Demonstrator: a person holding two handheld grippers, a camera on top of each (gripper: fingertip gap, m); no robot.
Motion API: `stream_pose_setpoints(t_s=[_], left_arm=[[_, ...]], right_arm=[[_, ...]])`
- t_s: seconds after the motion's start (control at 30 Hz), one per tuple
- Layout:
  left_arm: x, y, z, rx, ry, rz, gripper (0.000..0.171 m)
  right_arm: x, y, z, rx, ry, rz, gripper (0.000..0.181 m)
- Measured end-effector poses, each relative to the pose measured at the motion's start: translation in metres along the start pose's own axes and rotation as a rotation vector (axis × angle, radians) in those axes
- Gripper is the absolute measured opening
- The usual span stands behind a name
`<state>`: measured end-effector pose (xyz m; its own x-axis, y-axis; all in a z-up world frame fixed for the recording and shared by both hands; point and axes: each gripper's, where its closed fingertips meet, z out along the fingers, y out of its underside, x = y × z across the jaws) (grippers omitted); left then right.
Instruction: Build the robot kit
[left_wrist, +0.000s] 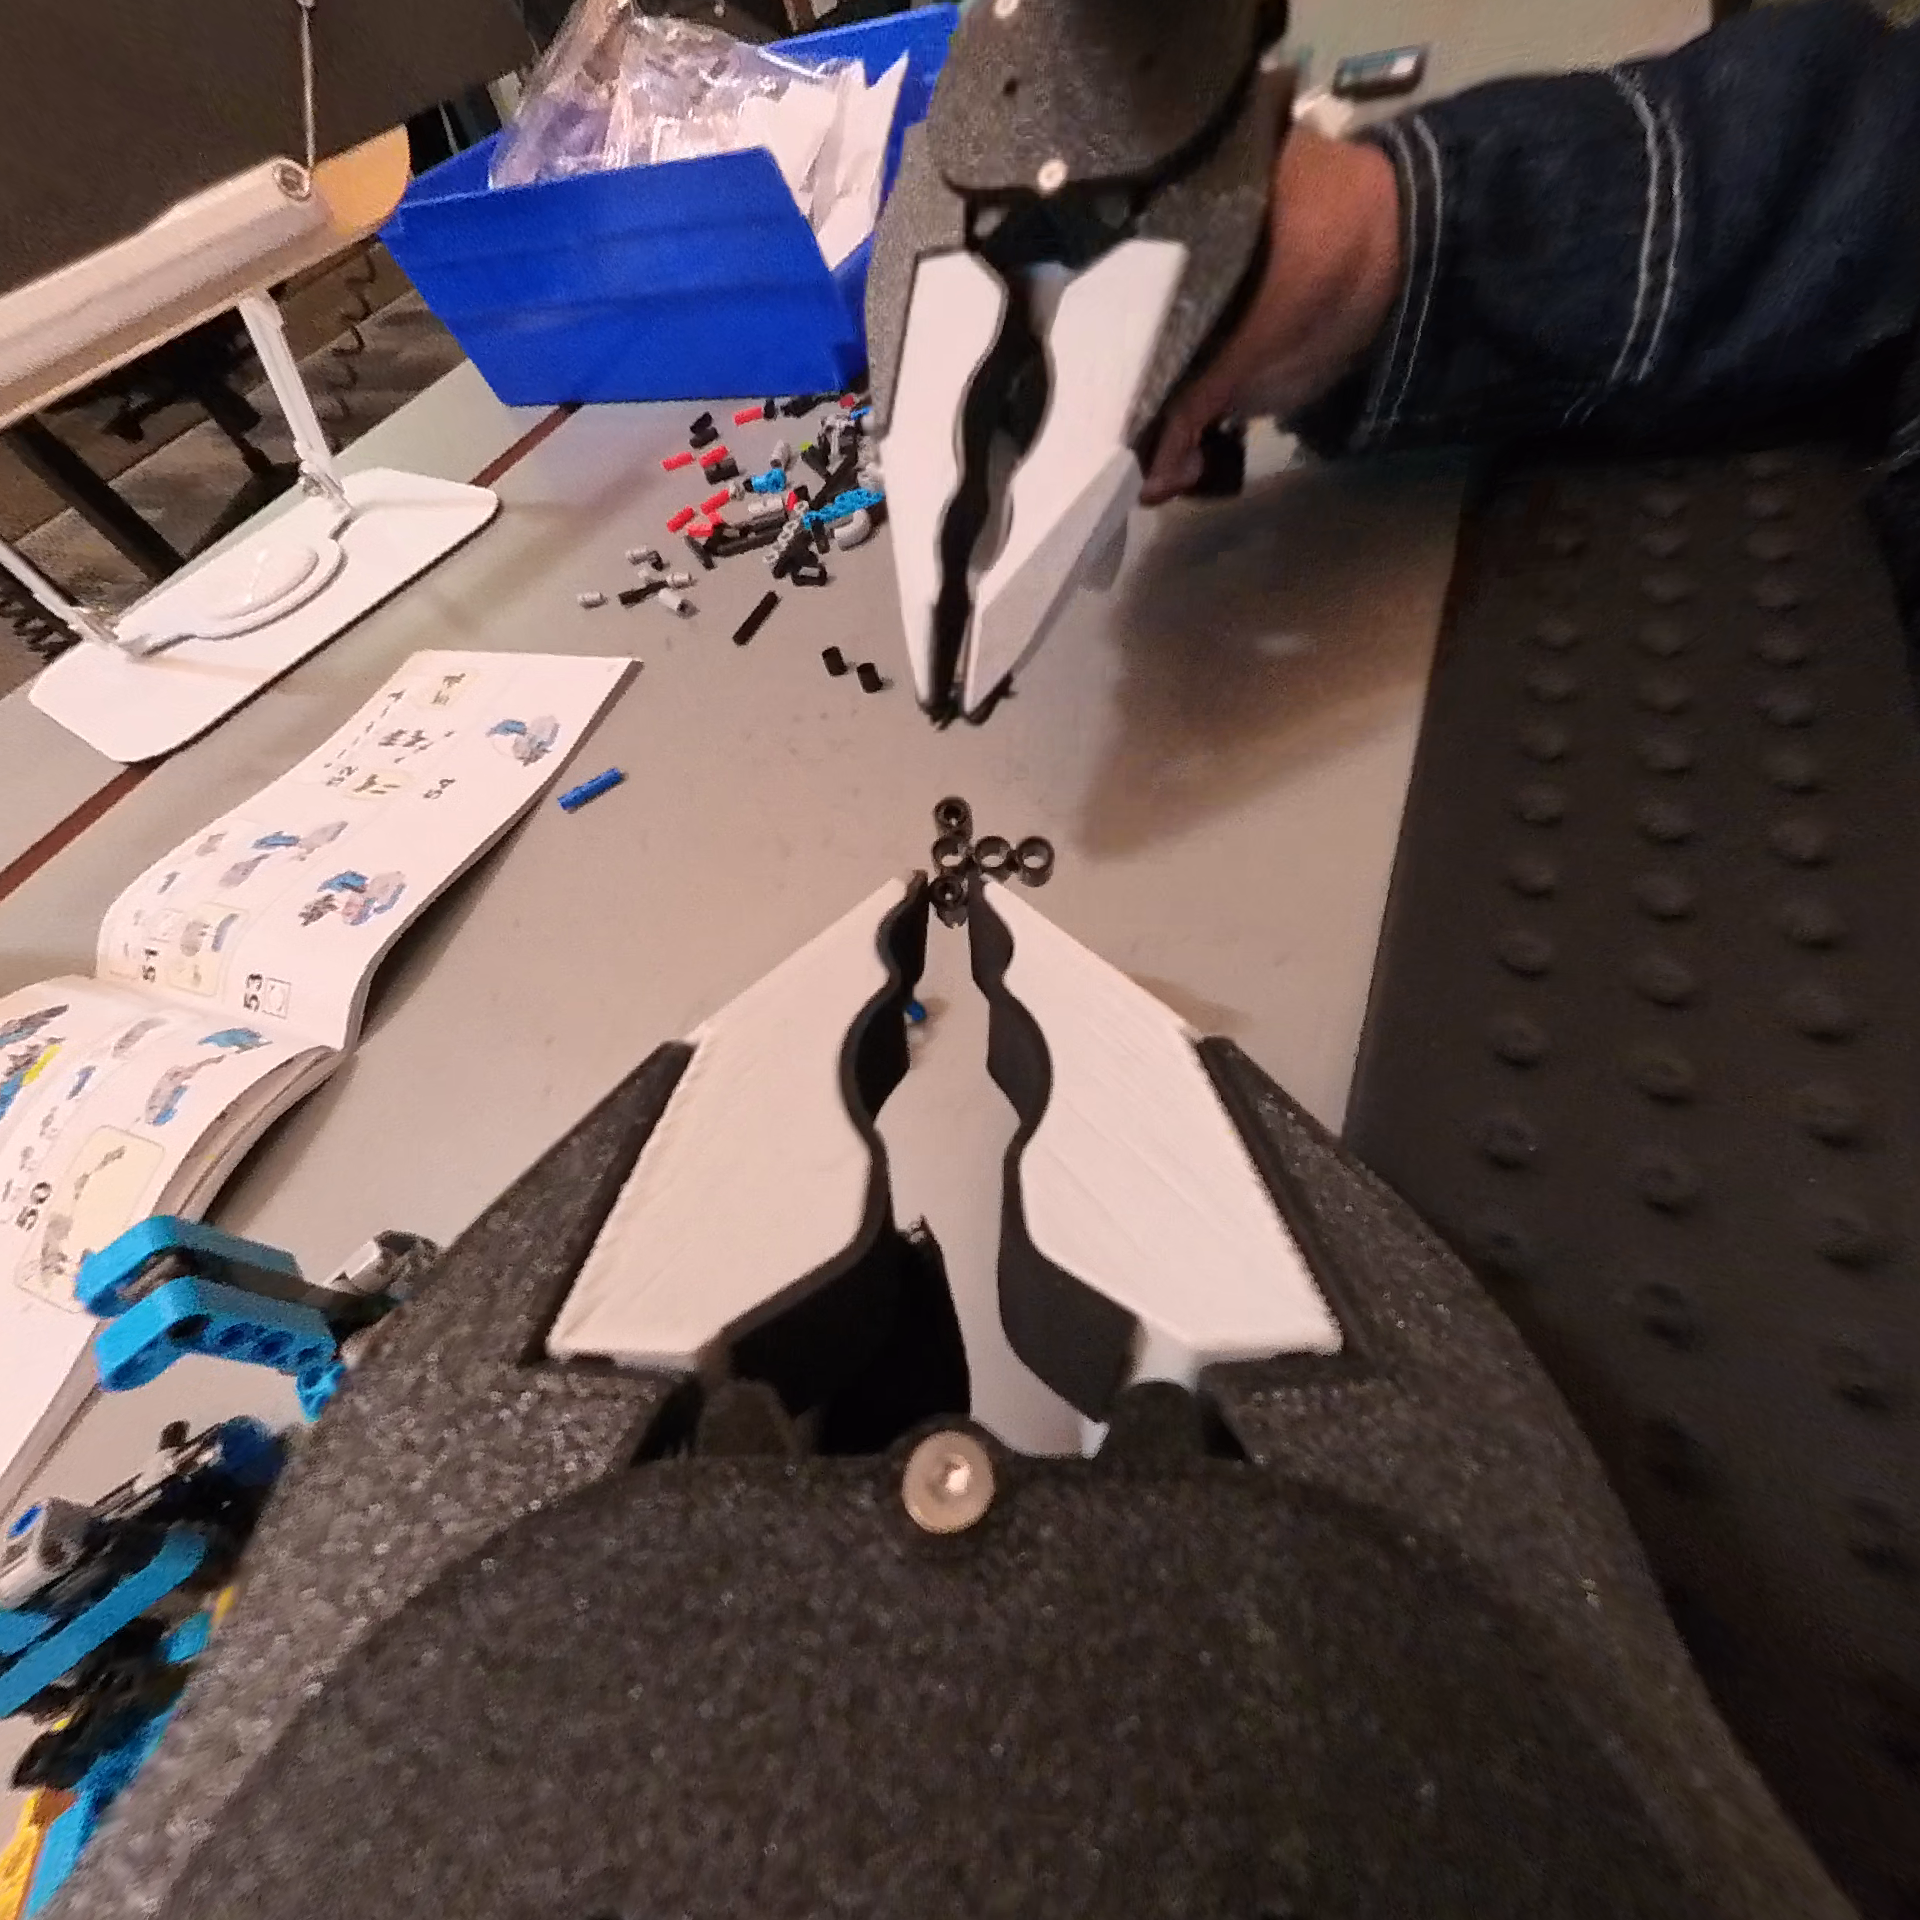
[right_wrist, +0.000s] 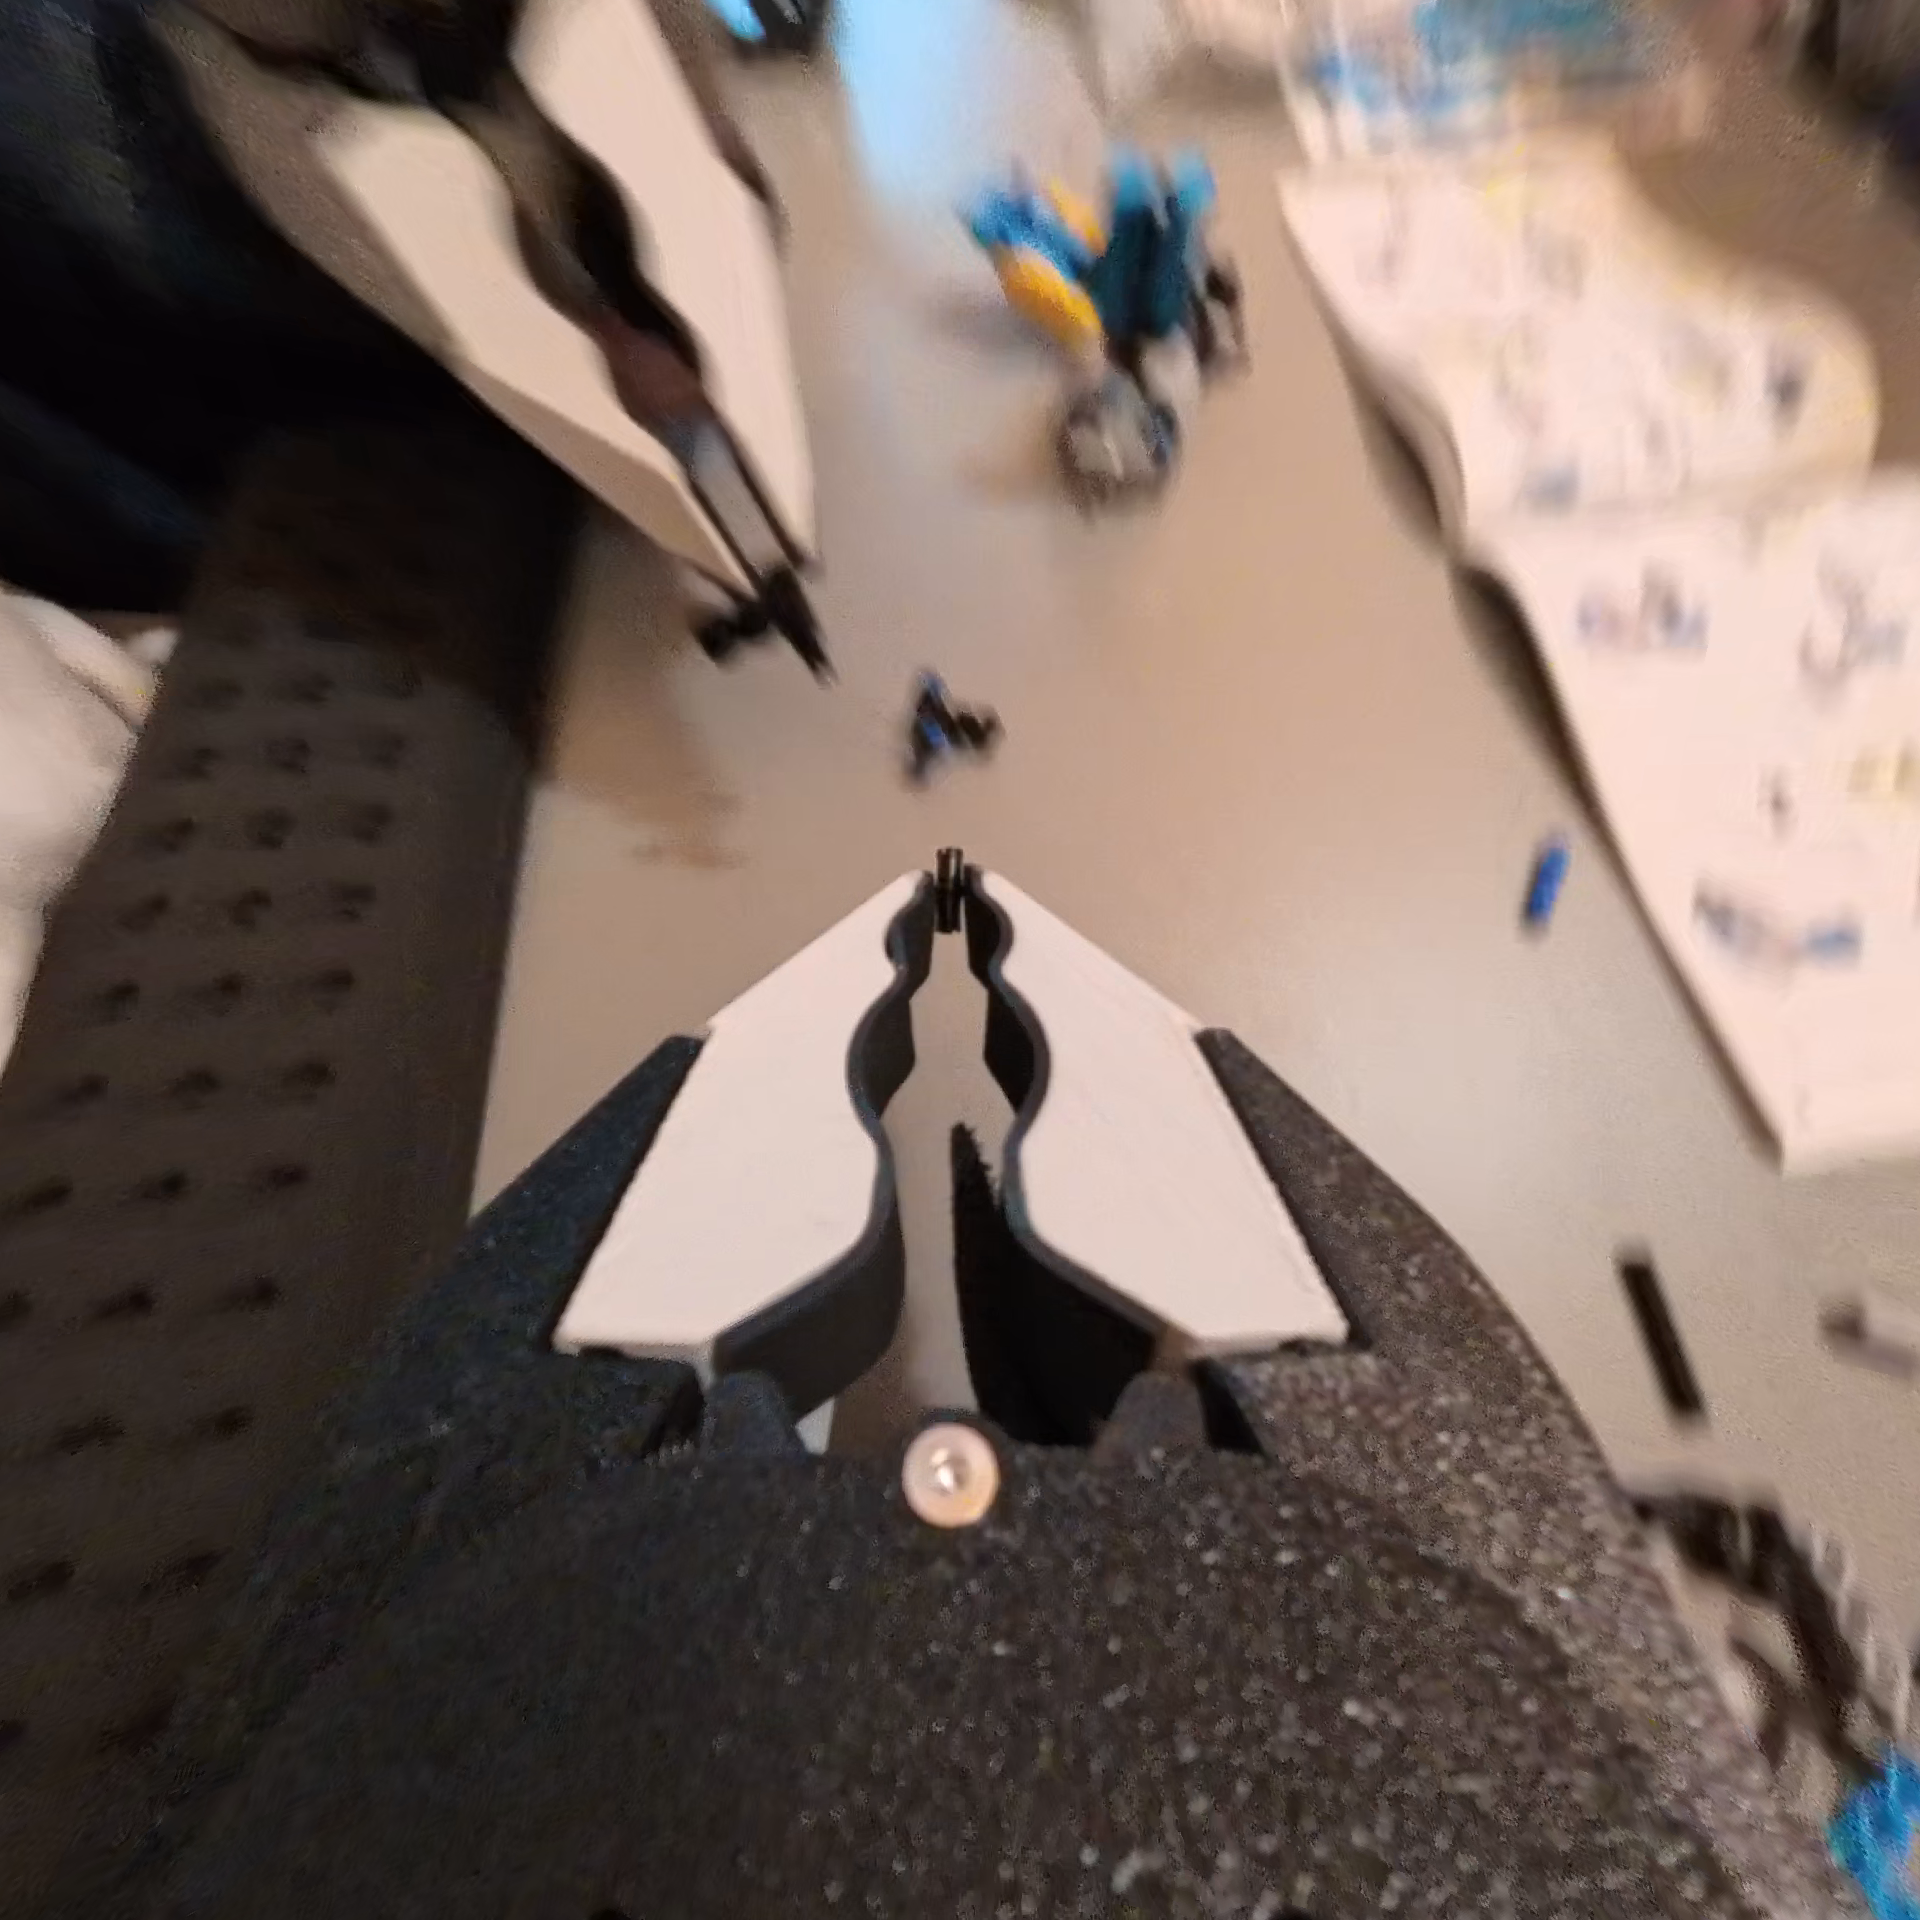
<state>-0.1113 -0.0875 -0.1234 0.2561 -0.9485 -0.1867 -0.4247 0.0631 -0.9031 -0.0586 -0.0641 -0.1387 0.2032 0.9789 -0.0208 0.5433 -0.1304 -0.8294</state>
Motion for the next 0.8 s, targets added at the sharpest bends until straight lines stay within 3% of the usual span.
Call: stream_pose_setpoints(t_s=[0.1,0.27,0.37,0.47,0.63,0.8], left_arm=[[-0.003,-0.015,-0.007,0.088,0.026,-0.095,0.007],[-0.018,-0.055,-0.03,0.384,0.127,-0.444,0.007],[-0.024,-0.06,-0.038,0.446,0.16,-0.518,0.007],[-0.021,-0.053,-0.034,0.407,0.185,-0.536,0.007],[-0.001,-0.029,-0.007,0.196,0.176,-0.434,0.007],[0.009,0.007,0.018,-0.054,0.11,-0.302,0.0]], right_arm=[[-0.017,-0.038,0.009,0.153,0.007,-0.098,0.005],[-0.031,-0.077,0.01,0.315,-0.127,0.041,0.004],[-0.032,-0.088,0.011,0.361,-0.125,0.081,0.005],[-0.024,-0.092,0.003,0.402,-0.084,0.092,0.004],[-0.025,-0.082,0.006,0.385,-0.147,0.149,0.004],[-0.03,-0.047,0.029,0.165,-0.129,0.067,0.004]])
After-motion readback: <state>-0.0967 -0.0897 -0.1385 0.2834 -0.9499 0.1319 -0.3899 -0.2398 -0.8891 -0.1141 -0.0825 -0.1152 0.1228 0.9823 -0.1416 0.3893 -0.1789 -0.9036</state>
